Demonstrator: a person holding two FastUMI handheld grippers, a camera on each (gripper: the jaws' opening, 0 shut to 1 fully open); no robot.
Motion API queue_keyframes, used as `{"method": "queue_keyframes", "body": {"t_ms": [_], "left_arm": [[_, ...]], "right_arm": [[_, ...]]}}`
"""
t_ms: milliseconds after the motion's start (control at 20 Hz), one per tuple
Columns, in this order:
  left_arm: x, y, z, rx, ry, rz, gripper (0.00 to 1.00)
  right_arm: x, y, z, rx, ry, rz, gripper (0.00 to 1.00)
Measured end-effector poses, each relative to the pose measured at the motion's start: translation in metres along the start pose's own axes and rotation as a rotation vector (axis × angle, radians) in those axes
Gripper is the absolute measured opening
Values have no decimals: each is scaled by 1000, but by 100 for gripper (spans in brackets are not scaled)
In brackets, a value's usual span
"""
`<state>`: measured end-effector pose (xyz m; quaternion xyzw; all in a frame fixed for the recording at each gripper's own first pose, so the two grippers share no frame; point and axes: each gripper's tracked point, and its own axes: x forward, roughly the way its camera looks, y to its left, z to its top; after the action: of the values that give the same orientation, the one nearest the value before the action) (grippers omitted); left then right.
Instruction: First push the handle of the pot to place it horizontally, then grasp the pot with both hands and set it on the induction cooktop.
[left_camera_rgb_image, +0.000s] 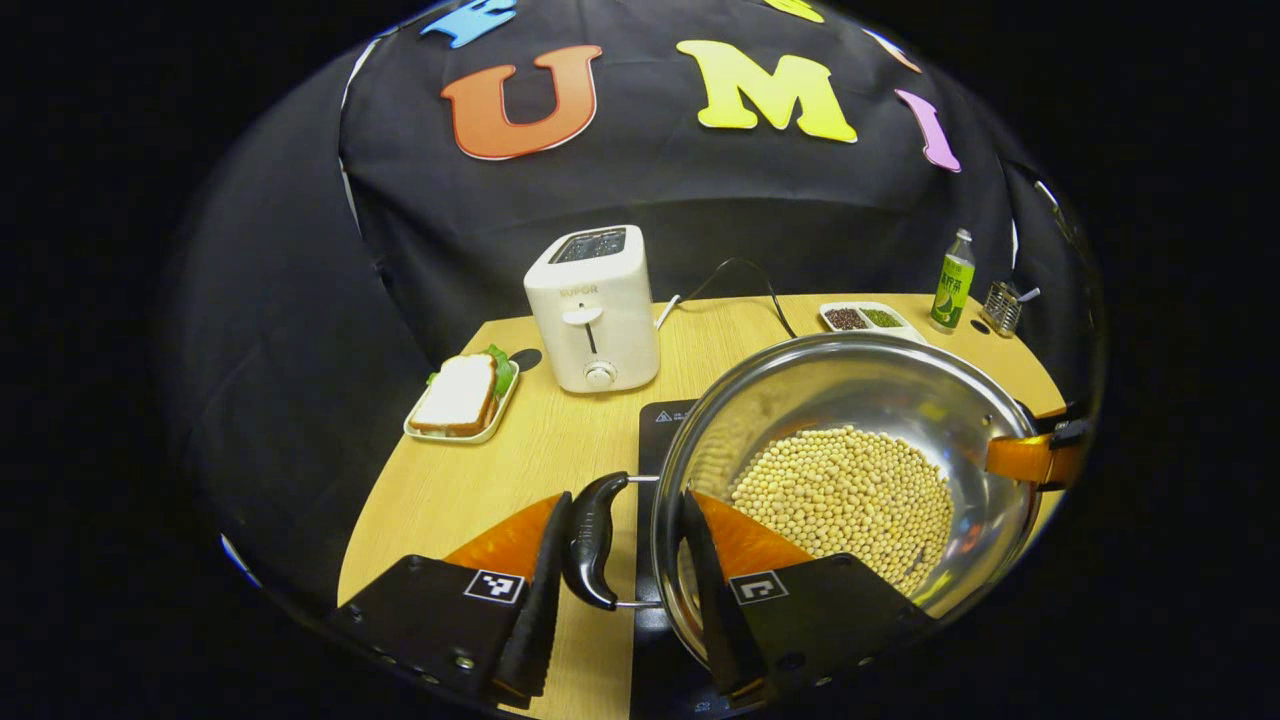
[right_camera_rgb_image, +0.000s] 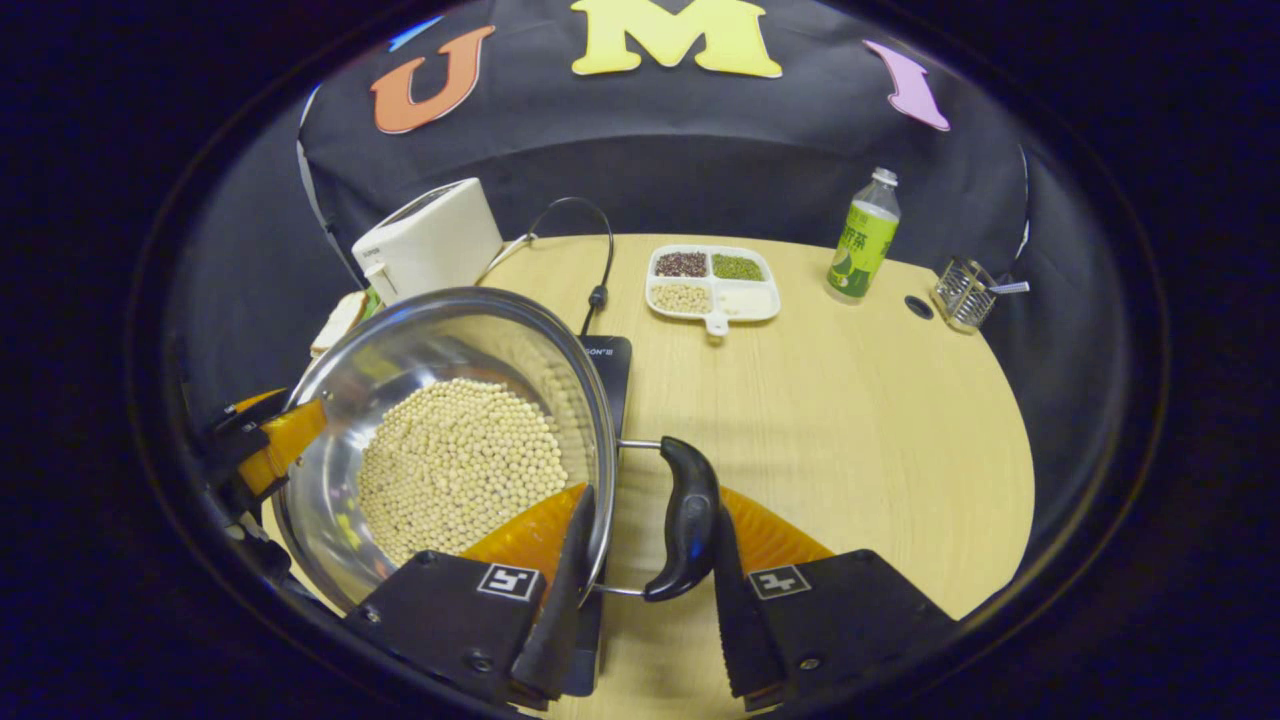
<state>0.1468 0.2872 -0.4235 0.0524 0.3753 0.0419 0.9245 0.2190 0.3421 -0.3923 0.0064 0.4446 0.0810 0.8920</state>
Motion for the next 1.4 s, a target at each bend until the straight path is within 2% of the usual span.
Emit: {"method": "queue_keyframes", "body": {"t_ms": [200, 250, 300, 800, 900, 950, 1000, 1050, 1100, 1200, 1250, 1300, 1400], "left_arm": [[0, 0, -1, 14, -6, 8, 61], [0, 0, 0, 17, -11, 11, 72], [0, 0, 0, 17, -11, 11, 61], [-1, 0, -1, 22, -13, 13, 63], [0, 0, -2, 34, -13, -5, 66], [0, 1, -1, 27, -27, 3, 79], [-2, 8, 3, 27, -46, 21, 76], [-6, 15, 9, 32, -79, 48, 89], [-14, 18, 15, 29, -105, 63, 95], [-29, 16, 22, 17, -130, 74, 96], [-36, 15, 24, 19, -141, 79, 96], [-42, 15, 27, 22, -154, 94, 96], [-57, 10, 36, 25, -182, 114, 96]], "right_arm": [[0, 0, 0, 3, -16, -1, 63], [0, -1, 0, 4, -23, -1, 63], [0, -1, 1, 6, -35, 0, 64], [2, -2, -1, -10, -29, 4, 67], [4, 9, -26, 42, 68, 85, 79], [4, 12, -29, 91, 73, 114, 88], [2, 9, -24, 108, 50, 118, 84], [0, 6, -17, 81, 15, 112, 87], [-4, 3, -11, 32, -20, 104, 88], [-17, -3, 8, -63, -109, 82, 88], [-24, -5, 21, -106, -157, 68, 81], [-30, -4, 29, -139, -191, 68, 80], [-46, -6, 44, -215, -253, 63, 81]]}}
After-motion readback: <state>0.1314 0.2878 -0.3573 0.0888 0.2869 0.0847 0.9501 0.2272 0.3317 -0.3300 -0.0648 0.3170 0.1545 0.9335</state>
